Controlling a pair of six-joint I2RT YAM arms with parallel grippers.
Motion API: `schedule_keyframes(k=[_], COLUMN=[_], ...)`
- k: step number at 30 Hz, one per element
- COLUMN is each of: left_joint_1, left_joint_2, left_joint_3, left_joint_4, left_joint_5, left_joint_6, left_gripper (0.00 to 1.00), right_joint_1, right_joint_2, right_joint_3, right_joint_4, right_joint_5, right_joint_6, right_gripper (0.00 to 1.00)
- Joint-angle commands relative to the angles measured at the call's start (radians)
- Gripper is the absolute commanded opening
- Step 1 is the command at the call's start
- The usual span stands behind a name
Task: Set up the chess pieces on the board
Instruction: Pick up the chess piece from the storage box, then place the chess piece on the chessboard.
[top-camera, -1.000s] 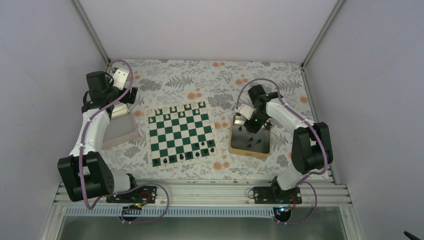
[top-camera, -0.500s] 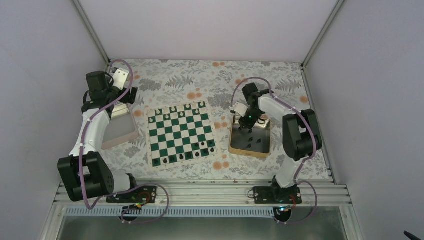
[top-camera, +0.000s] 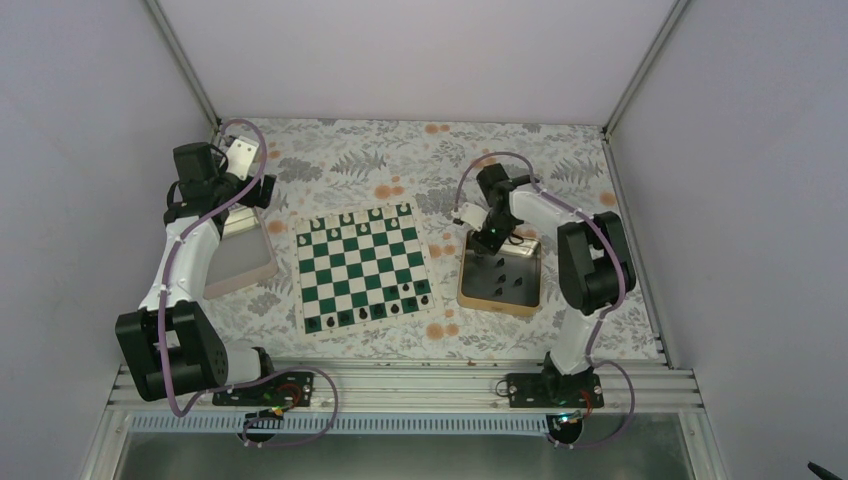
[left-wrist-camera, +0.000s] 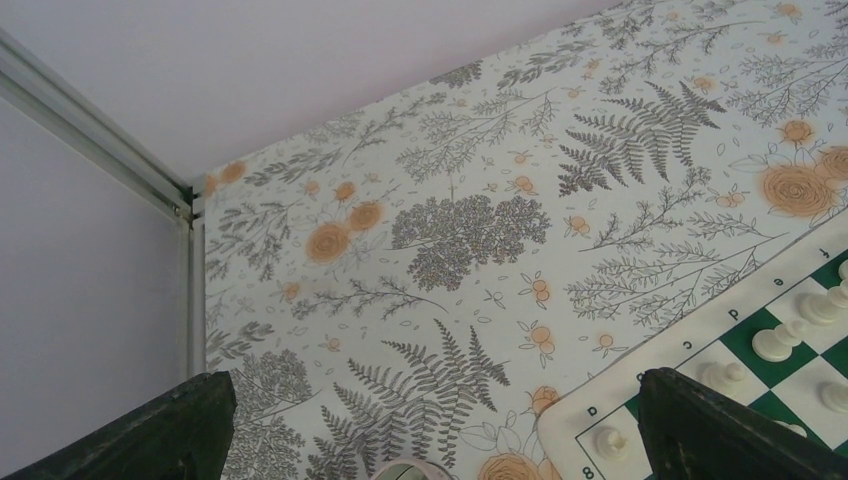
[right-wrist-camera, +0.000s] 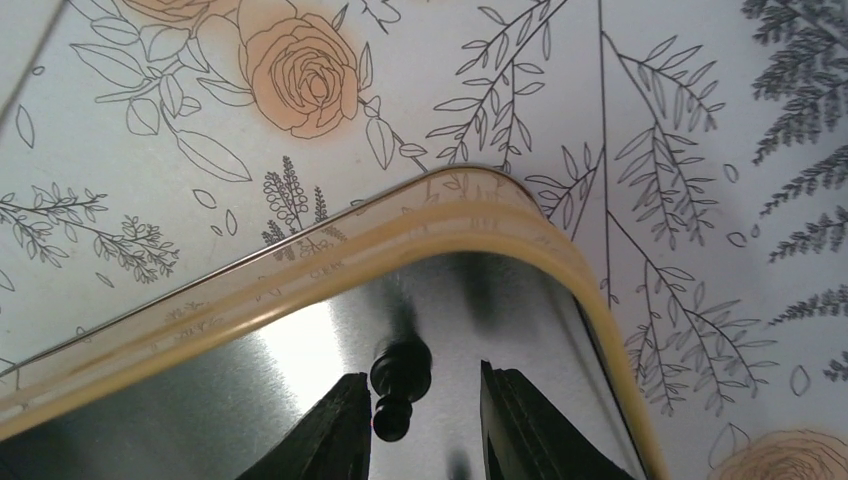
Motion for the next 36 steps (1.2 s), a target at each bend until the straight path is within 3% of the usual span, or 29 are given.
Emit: schedule_keyframes(k=[1, 6, 14, 21, 28, 32, 36], left_joint_1=[0.004, 0.003, 0.005, 0.005, 0.004, 0.003, 0.003], left_joint_2=[0.009, 0.011, 0.005, 0.003, 0.007, 0.007, -0.002], left_joint_3=[-0.004, -0.002, -0.001, -0.003, 0.007, 0.012, 0.021], left_joint_4=[-0.002, -0.005, -0.008, -0.006, -0.006, -0.014, -0.025], left_joint_5=[0.005, 0.009, 0.01, 0.009, 0.002, -0.016, -0.024], left_joint_6=[0.015, 0.015, 0.014, 0.012, 0.009, 0.009, 0.009], left_gripper=[1.0, 1.0, 1.0, 1.0, 1.0, 1.0, 1.0], right_joint_1=[0.012, 0.015, 0.024, 0.103, 0.327, 0.463, 0.607], right_joint_2=[0.015, 0.004, -0.017, -0.101, -0.049, 0.106, 0.276], right_joint_3=[-0.006, -0.023, -0.021, 0.073, 0.398, 0.669, 0.838], right_joint_4=[-0.005, 0.001, -0.002, -0.12, -0.289, -0.335, -0.357], right_joint_5=[-0.017, -0.016, -0.008, 0.062, 0.123, 0.083, 0.052], right_joint_6=[-0.007, -0.001, 0.012, 0.047, 0.055, 0.019, -0.012], right_gripper=[0.3, 0.25, 0.06, 0.04, 0.05, 0.05, 0.05])
